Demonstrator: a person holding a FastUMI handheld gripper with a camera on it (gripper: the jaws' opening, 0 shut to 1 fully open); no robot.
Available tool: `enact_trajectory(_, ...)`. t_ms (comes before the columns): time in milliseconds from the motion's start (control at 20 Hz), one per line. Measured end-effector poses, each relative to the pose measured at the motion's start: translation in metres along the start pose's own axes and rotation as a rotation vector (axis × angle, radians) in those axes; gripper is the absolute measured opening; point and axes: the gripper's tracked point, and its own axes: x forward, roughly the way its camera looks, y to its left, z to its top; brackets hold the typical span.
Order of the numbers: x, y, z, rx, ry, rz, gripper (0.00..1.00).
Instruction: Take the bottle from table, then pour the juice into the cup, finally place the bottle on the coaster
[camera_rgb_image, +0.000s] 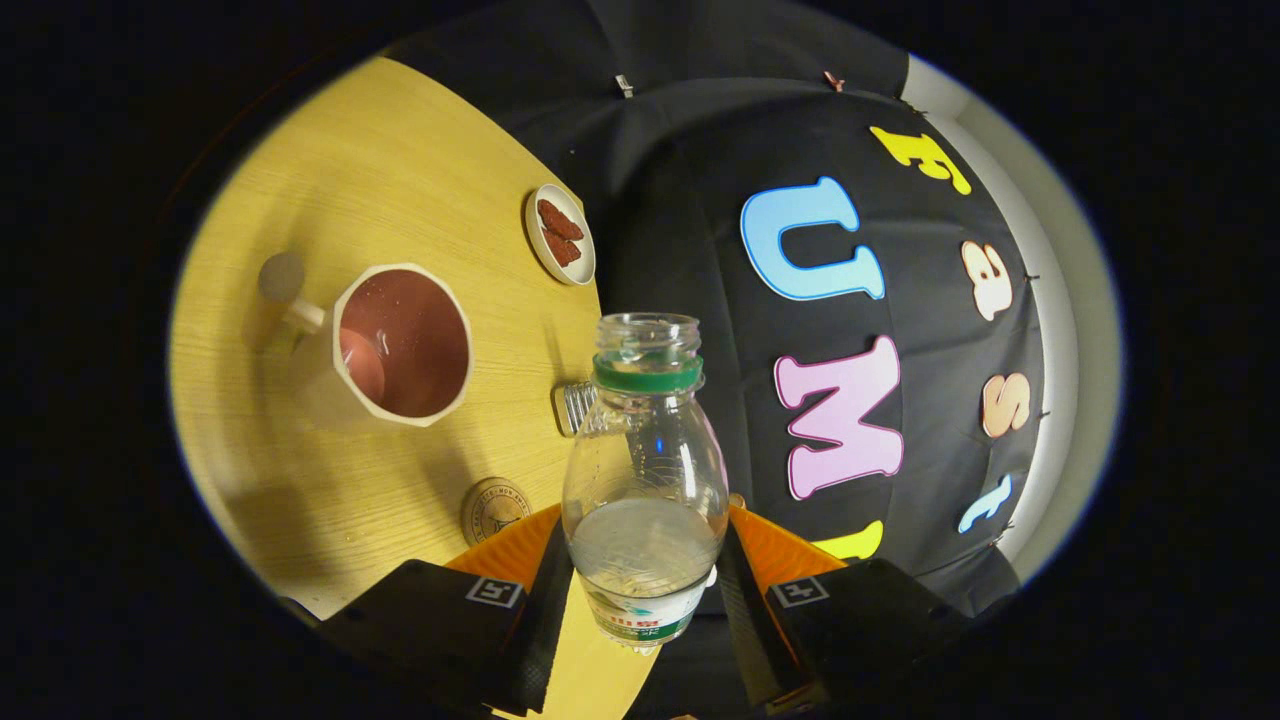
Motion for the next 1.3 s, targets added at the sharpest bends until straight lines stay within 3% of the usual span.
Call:
enact_trajectory(400,0.011,0.017,0.010,-0.215,-0.071,0.002,0.74)
enact_trajectory(1300,0.025,0.033,0.012,-0.479,-0.093,-0.004,0.74)
